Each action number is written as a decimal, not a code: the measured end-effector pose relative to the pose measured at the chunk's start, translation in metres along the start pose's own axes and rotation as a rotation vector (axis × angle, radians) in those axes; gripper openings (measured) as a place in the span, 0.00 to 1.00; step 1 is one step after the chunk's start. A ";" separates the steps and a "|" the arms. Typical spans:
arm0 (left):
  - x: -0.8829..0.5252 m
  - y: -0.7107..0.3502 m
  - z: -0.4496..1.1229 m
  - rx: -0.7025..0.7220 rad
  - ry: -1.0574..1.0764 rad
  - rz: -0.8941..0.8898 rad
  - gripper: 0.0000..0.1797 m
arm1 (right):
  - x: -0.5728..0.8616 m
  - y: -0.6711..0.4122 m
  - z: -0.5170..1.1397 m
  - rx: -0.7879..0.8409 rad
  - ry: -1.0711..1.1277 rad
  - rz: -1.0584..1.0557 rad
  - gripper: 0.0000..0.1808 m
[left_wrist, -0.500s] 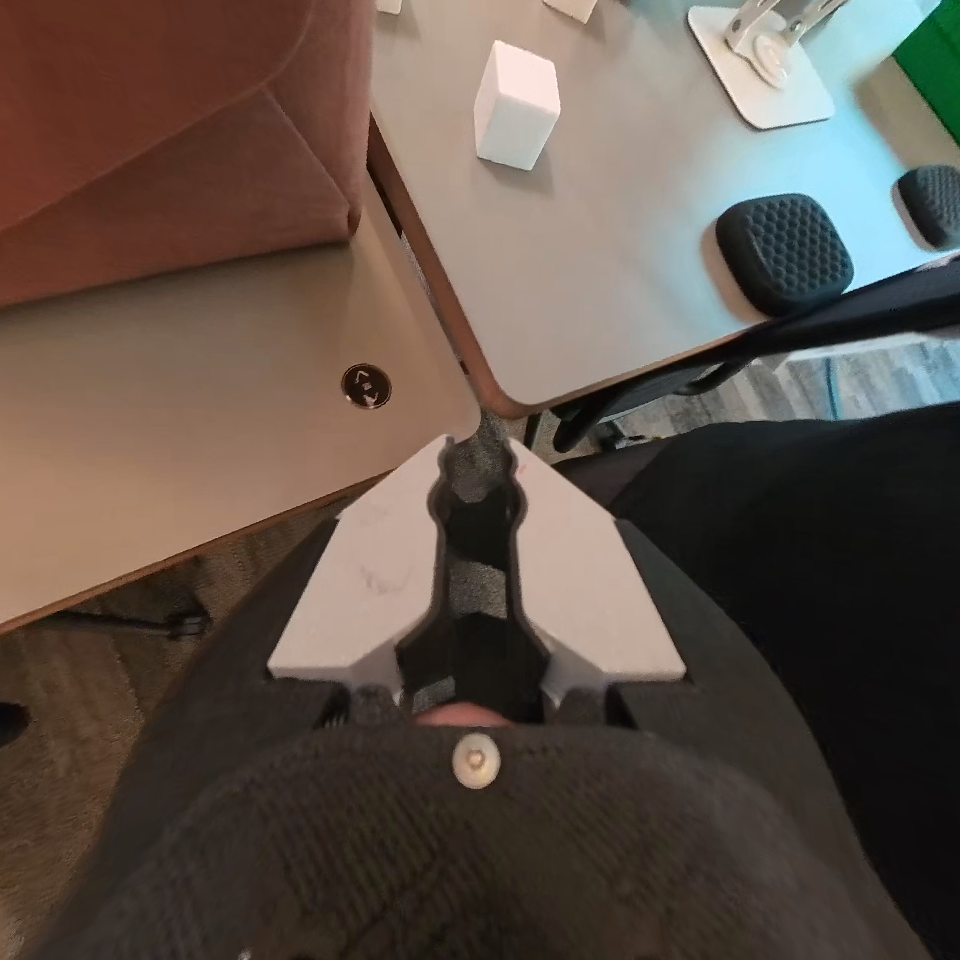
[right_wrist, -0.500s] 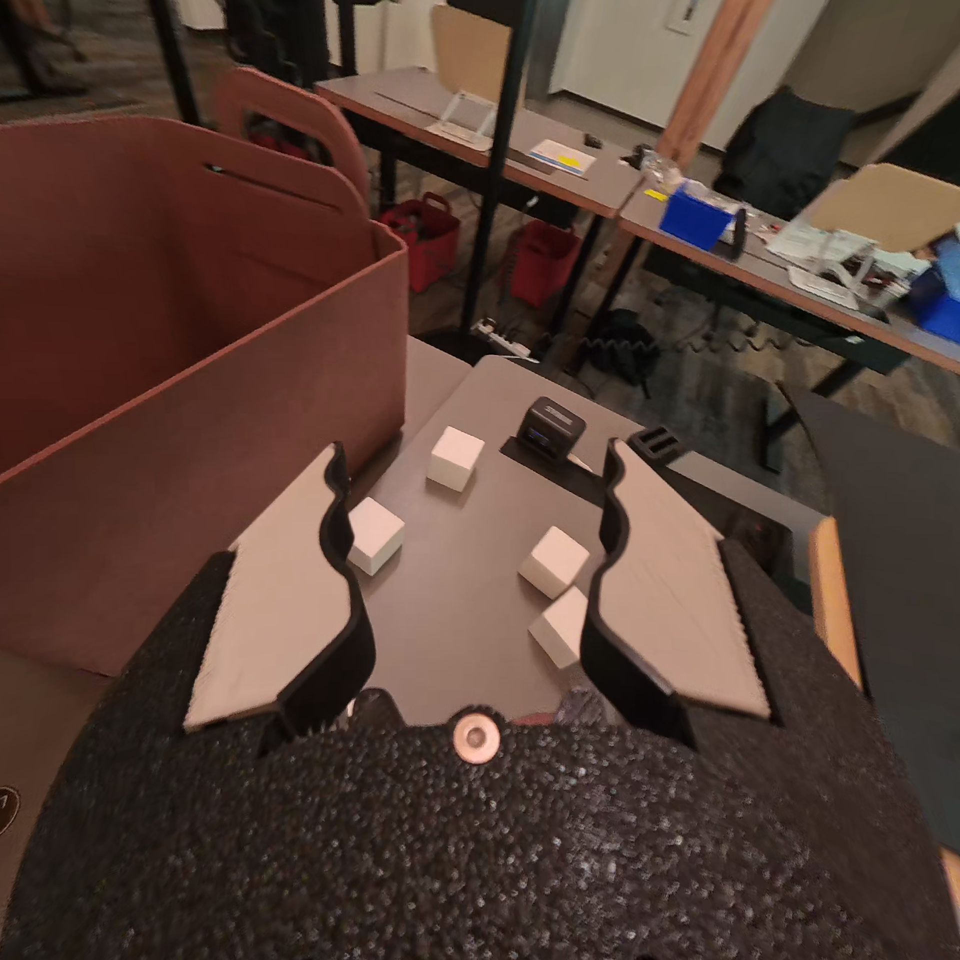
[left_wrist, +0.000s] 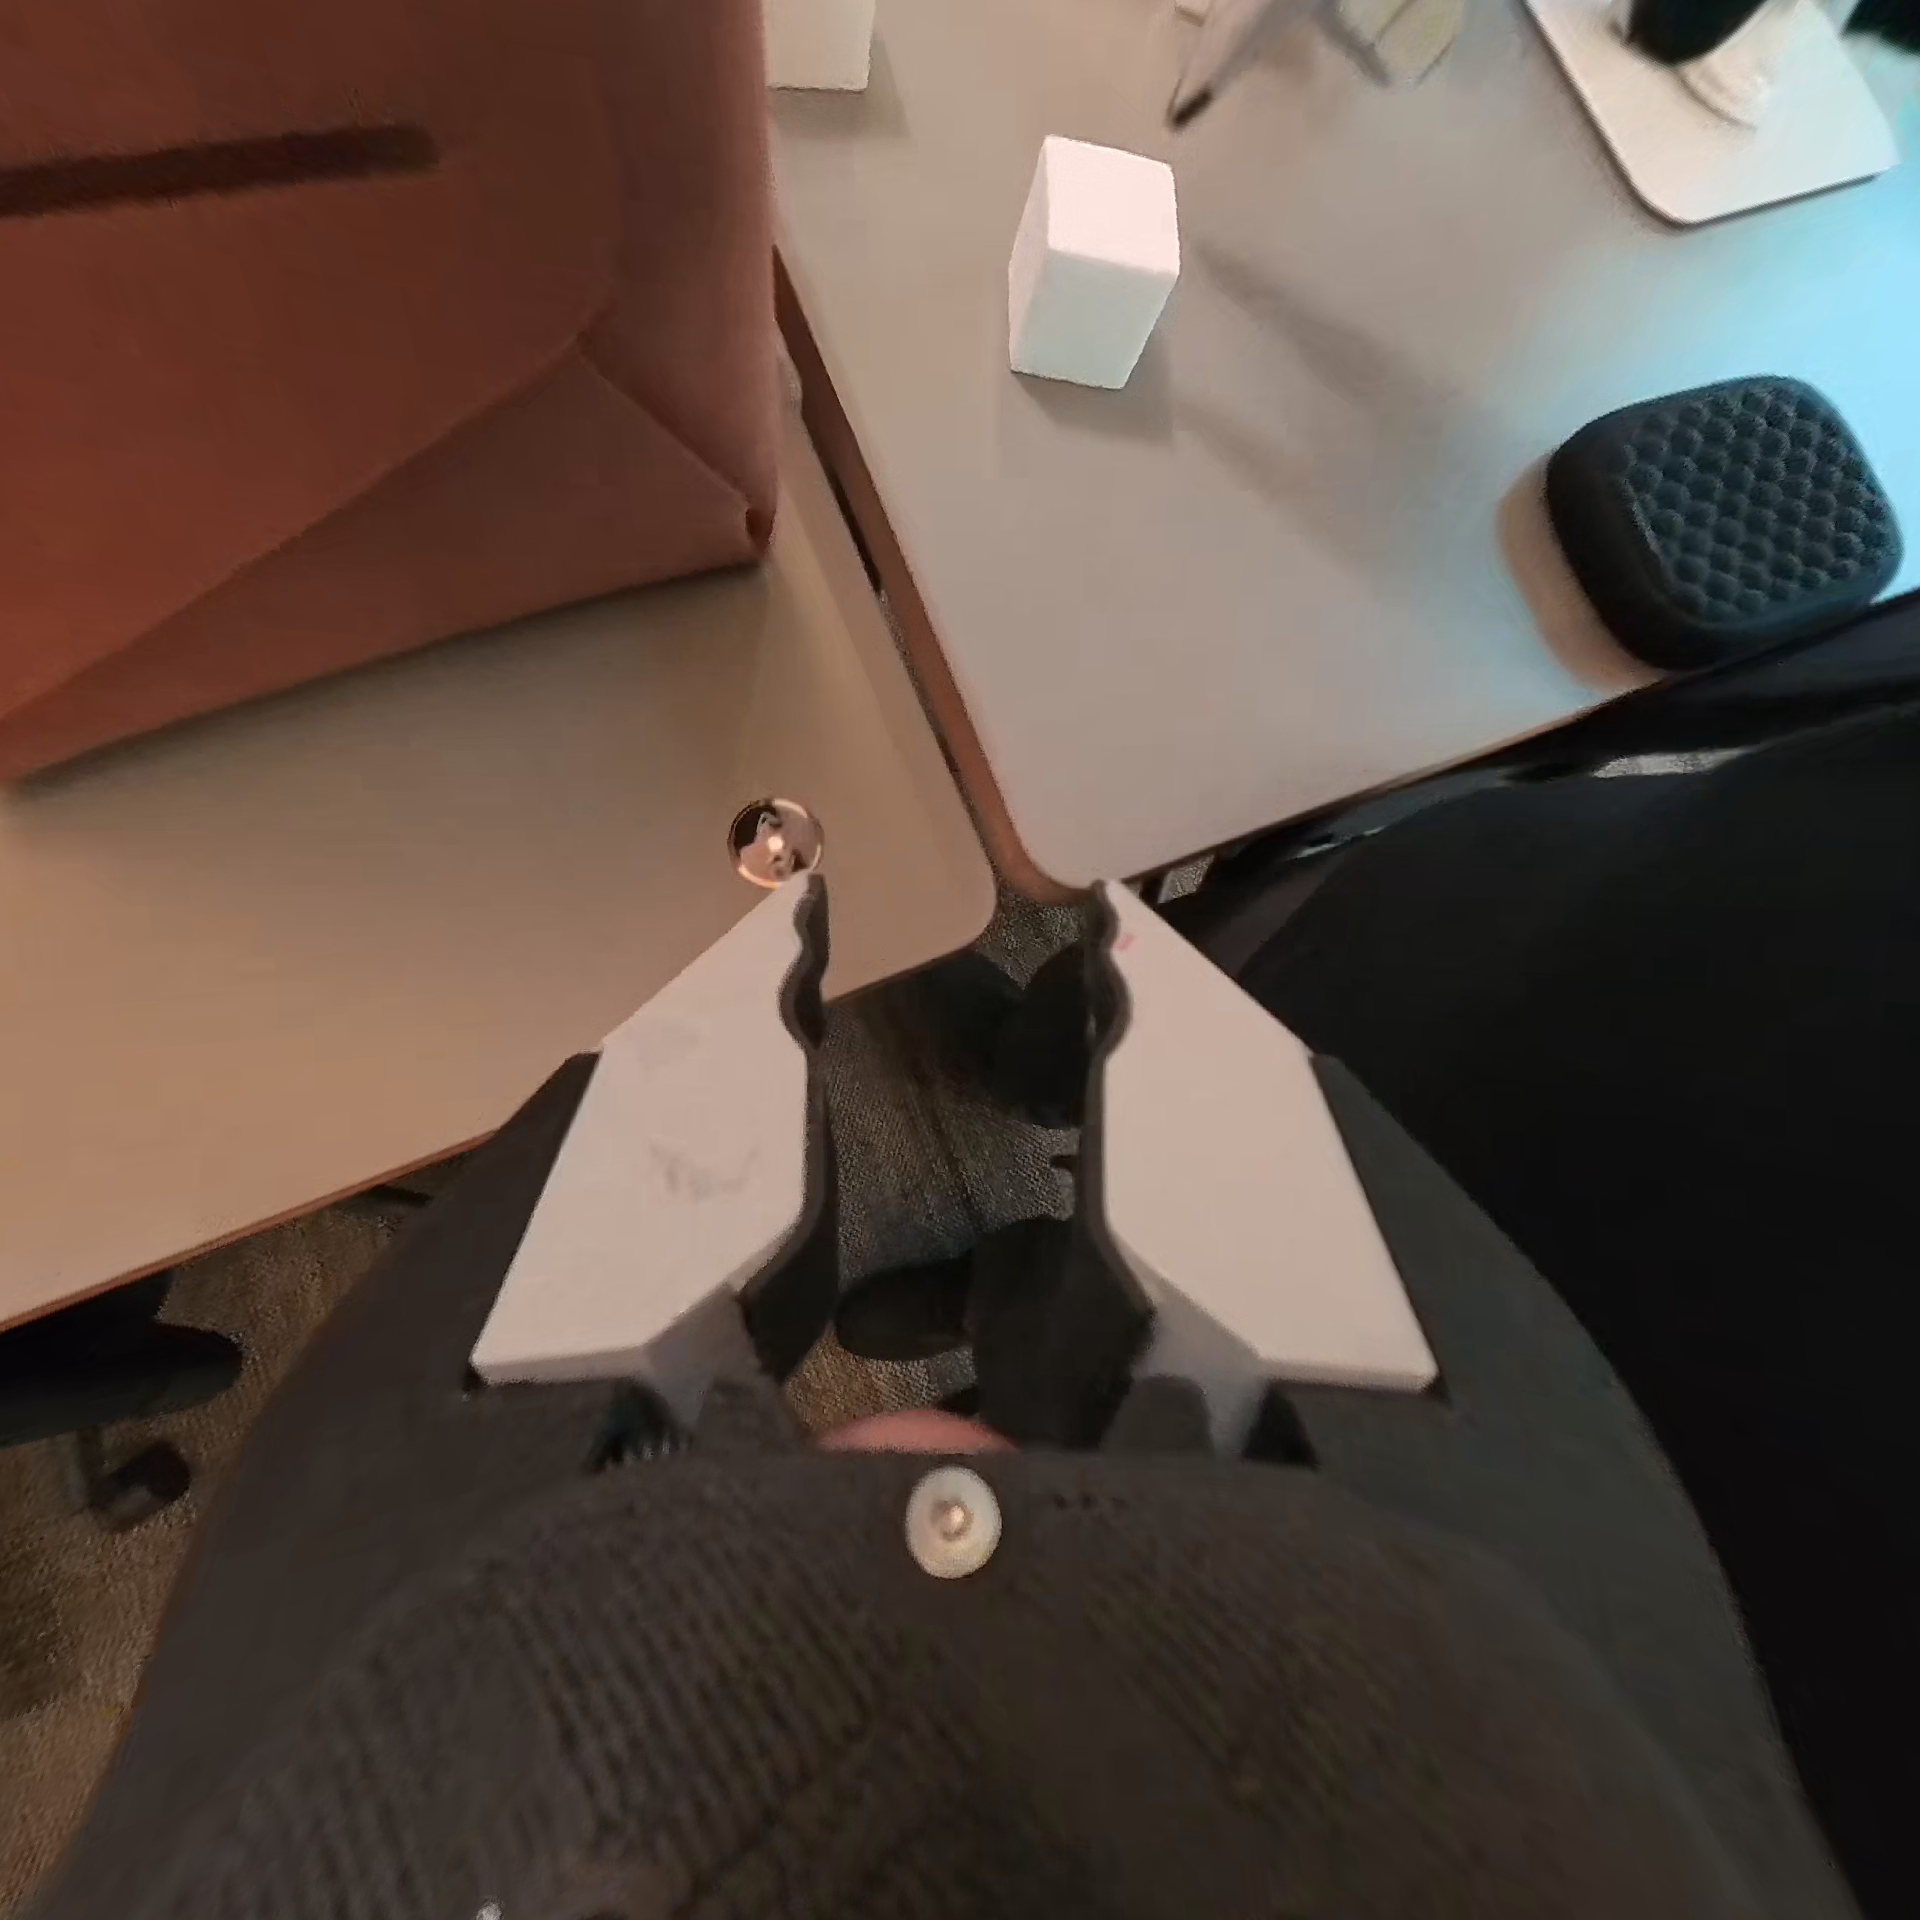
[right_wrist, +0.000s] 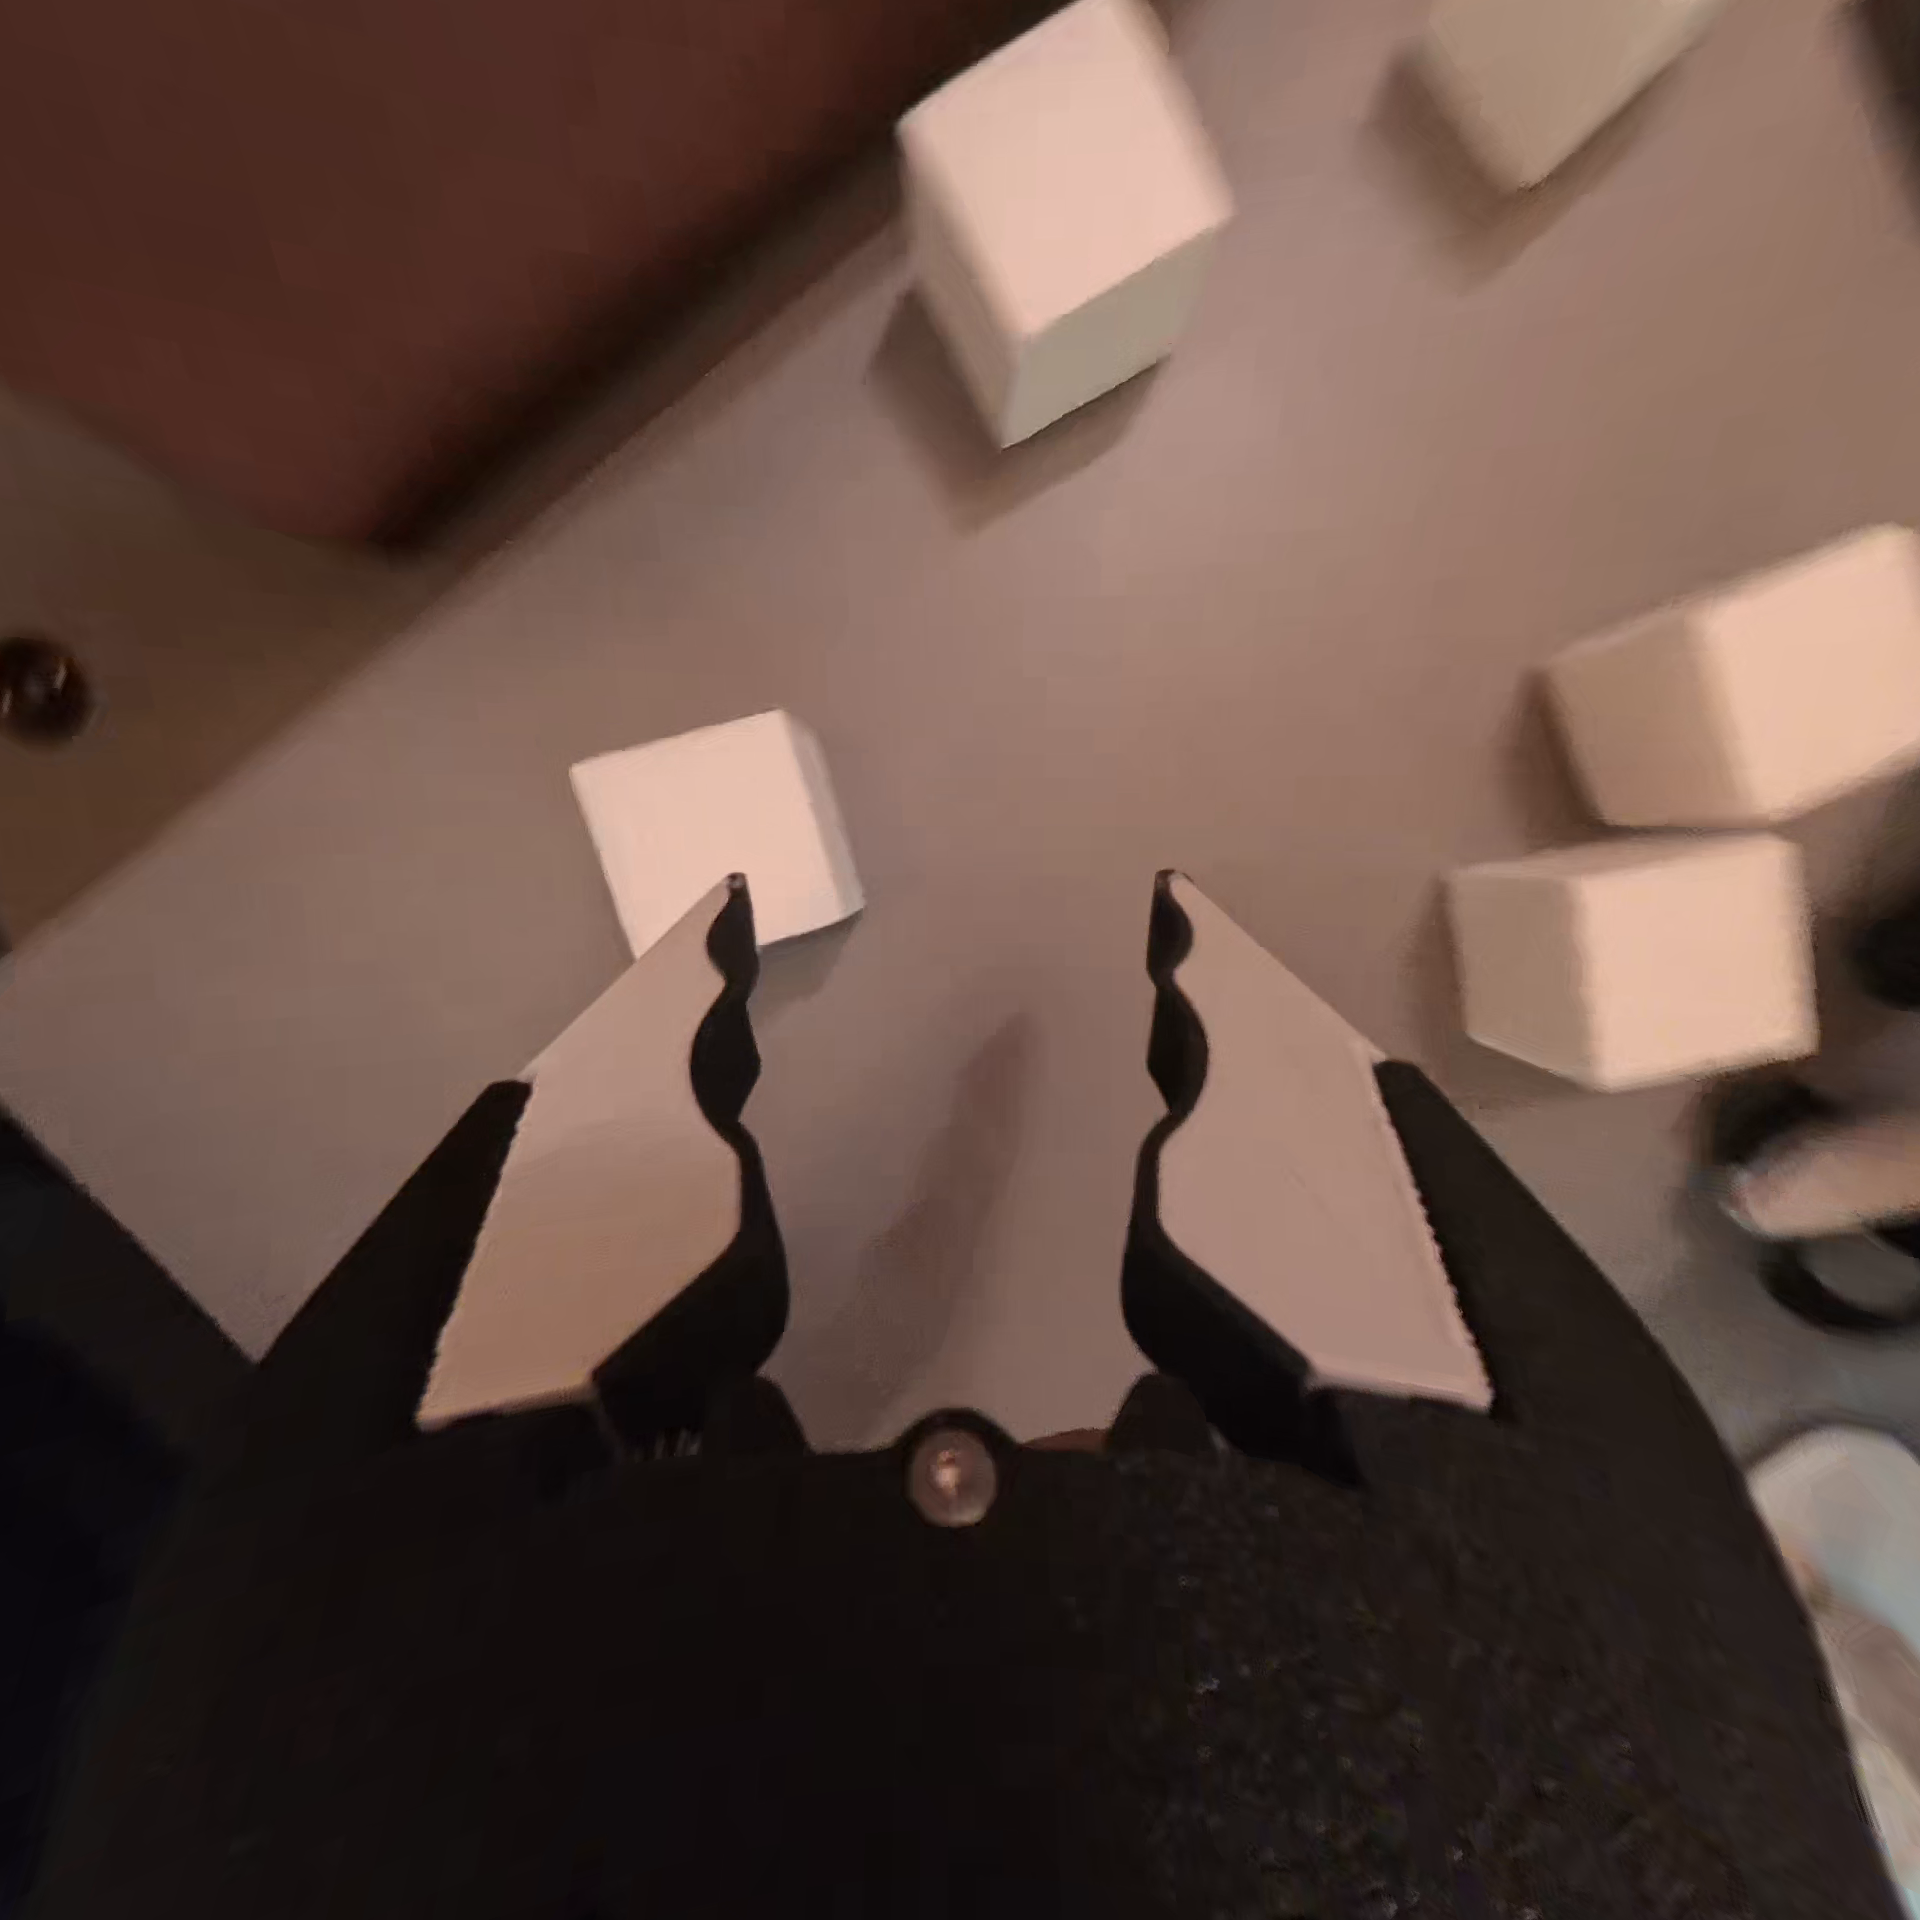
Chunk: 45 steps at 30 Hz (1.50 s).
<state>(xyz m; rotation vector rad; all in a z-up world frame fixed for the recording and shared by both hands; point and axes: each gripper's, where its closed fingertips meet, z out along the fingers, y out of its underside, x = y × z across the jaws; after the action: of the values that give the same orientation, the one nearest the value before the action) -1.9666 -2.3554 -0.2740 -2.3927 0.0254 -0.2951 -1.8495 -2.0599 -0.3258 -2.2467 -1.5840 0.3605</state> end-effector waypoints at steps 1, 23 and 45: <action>0.004 -0.006 0.005 -0.009 -0.003 -0.002 0.27 | -0.005 0.004 0.010 -0.017 -0.045 -0.043 0.40; -0.007 -0.067 0.052 -0.164 -0.238 0.138 0.34 | -0.019 -0.055 0.037 0.117 -0.173 -0.267 0.39; -0.053 -0.042 0.031 -0.089 -0.219 0.020 0.34 | 0.011 -0.042 0.022 -0.013 -0.100 -0.205 0.36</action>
<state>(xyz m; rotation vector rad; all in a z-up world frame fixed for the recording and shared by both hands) -2.0140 -2.2983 -0.2796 -2.4986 -0.0398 -0.0214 -1.8908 -2.0335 -0.3274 -2.0793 -1.8538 0.4118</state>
